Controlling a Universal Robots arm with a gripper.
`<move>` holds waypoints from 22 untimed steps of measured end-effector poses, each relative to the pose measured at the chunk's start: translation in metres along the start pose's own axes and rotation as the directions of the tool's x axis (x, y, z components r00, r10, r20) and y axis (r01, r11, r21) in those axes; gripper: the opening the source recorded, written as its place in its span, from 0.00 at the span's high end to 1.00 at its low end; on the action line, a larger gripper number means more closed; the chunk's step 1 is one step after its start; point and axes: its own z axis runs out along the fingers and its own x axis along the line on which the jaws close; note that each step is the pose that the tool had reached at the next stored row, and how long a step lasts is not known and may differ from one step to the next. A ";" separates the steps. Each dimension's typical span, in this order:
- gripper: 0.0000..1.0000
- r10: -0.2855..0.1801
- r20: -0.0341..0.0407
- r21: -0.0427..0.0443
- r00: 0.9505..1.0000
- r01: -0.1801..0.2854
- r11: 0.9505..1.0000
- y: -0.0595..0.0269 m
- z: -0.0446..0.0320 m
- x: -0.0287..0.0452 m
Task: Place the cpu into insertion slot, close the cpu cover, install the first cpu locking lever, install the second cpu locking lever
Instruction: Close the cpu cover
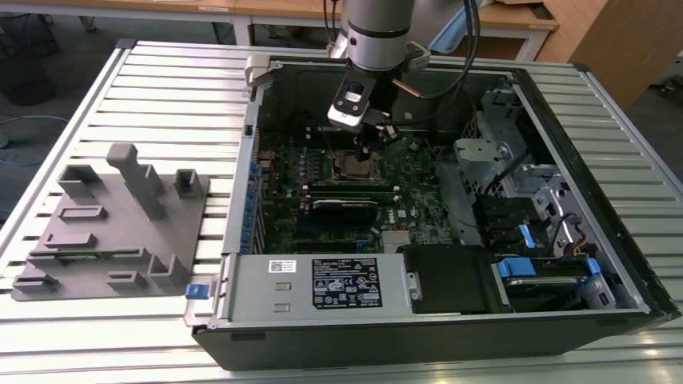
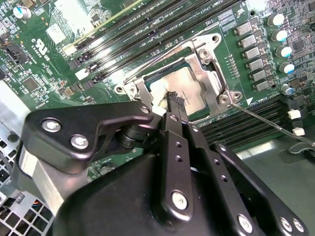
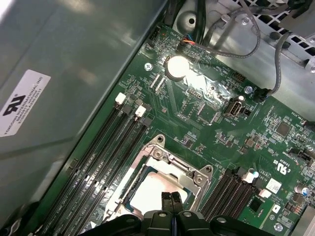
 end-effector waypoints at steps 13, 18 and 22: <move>0.89 -0.032 0.000 -0.003 0.999 0.032 0.999 -0.0015 0.0006 0.0010; 0.89 -0.081 0.000 -0.007 0.997 0.081 0.997 -0.0016 0.0007 0.0010; 0.89 -0.087 0.000 -0.007 0.996 0.087 0.996 -0.0016 0.0008 0.0010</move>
